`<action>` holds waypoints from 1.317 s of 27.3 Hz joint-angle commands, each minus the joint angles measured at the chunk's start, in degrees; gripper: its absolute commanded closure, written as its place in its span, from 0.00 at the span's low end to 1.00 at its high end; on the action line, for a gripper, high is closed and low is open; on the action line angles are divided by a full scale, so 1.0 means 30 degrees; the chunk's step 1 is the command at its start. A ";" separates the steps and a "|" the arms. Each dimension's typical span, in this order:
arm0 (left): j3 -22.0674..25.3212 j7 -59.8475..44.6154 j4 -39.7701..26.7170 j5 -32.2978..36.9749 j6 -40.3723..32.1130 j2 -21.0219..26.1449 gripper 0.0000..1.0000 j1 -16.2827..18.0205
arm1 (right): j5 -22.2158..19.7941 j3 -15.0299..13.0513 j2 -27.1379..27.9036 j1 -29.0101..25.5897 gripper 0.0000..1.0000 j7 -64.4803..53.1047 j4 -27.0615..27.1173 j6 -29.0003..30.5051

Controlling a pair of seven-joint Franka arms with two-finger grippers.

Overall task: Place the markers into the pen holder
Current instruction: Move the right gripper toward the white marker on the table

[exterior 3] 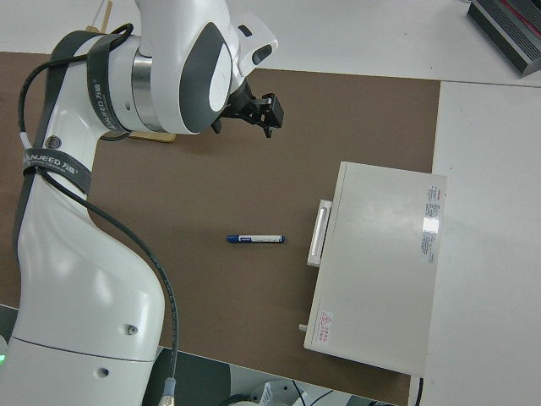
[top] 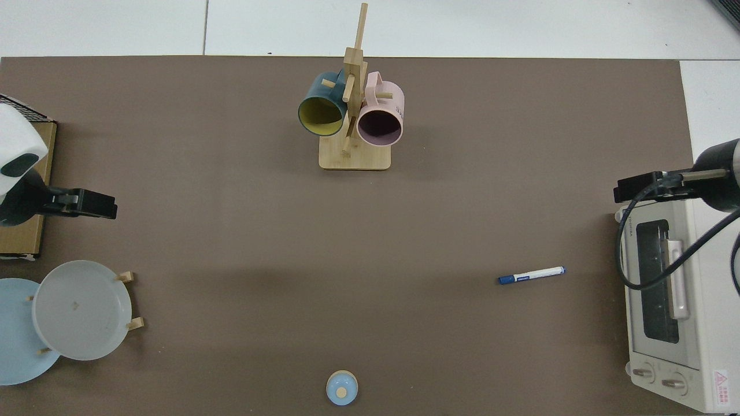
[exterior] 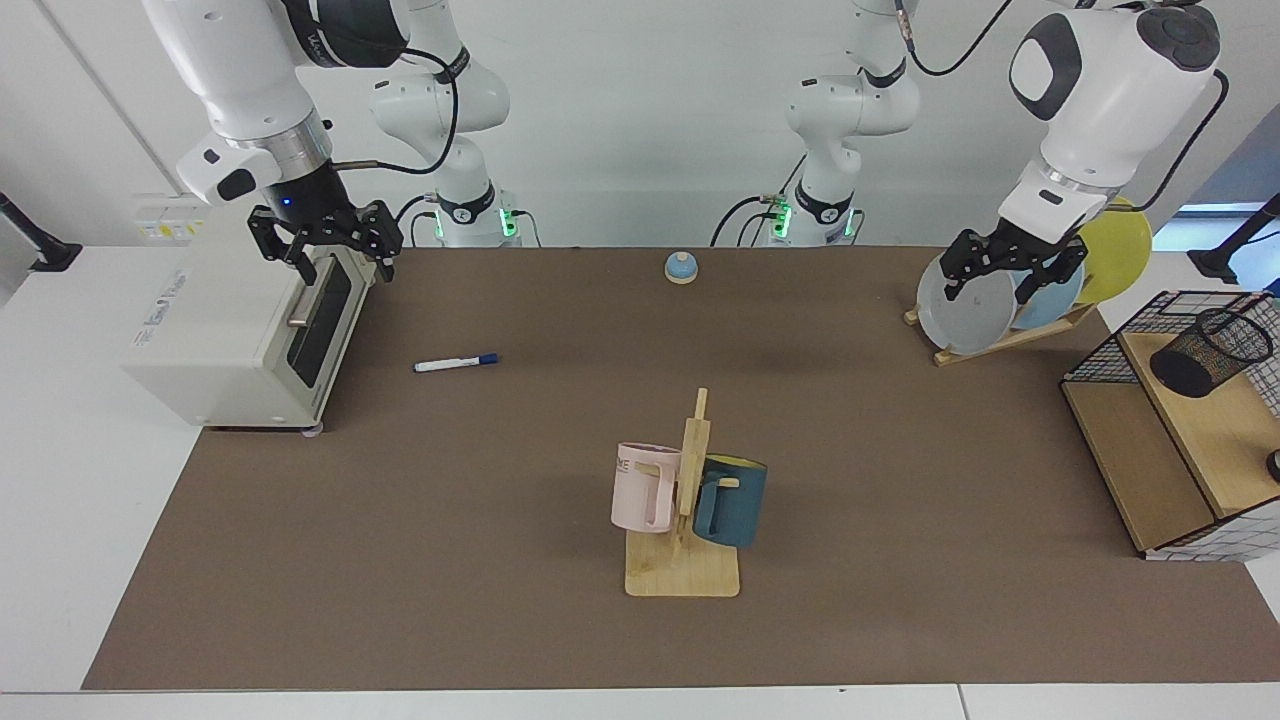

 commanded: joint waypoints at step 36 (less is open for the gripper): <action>-0.0250 0.0111 -0.0698 0.0642 -0.0480 -0.1019 0.00 -0.0252 | 0.1162 0.0094 -0.0896 -0.0762 0.00 1.5951 -0.5778 0.2072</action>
